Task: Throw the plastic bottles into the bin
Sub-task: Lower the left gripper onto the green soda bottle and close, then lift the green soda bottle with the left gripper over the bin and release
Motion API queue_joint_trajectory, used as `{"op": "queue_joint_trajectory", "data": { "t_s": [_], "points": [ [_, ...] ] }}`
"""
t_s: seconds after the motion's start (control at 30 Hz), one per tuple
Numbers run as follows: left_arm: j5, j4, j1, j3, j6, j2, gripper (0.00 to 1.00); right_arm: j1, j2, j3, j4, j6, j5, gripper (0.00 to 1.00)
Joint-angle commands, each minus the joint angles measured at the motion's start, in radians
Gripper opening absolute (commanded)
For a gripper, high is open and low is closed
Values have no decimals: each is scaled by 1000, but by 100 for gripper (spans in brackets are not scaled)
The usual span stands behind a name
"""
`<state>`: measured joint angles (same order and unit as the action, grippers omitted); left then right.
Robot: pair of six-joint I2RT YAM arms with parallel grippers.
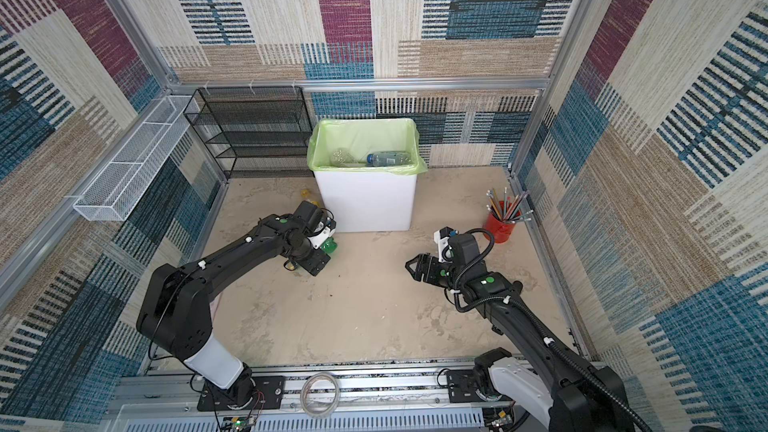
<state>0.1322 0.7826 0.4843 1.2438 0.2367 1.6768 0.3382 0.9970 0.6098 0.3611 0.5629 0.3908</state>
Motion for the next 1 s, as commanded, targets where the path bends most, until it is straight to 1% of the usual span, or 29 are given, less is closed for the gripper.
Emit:
{"op": "queue_joint_trajectory", "data": {
  "t_s": [0.0, 0.13, 0.33, 0.4, 0.43, 0.5, 0.73, 0.87, 0.97],
  "points": [
    [54, 3, -9, 34, 99, 38, 85, 0, -12, 4, -3, -7, -10, 82],
    [57, -14, -15, 62, 146, 95, 86, 1, -29, 4, 23, -8, -23, 82],
    [18, 21, -21, 89, 181, 185, 84, 1, -48, 11, 56, -6, -39, 82],
    [-5, 29, -23, 86, 182, 200, 81, 1, -56, 6, 58, 0, -41, 82],
    [-15, 30, -23, 85, 183, 206, 74, 1, -60, 5, 58, 2, -41, 82],
    [-33, 41, -23, 85, 178, 213, 69, 1, -63, 2, 59, 8, -42, 81],
    [-85, 60, -23, 37, 158, 149, 52, 1, -69, -1, 46, 24, -44, 81],
    [-105, 88, -22, 17, 128, 100, 47, 0, -54, -1, 27, 26, -33, 81],
    [-140, 97, -18, 1, 87, 17, 46, 1, -42, 2, 10, 26, -21, 81]
  ]
}}
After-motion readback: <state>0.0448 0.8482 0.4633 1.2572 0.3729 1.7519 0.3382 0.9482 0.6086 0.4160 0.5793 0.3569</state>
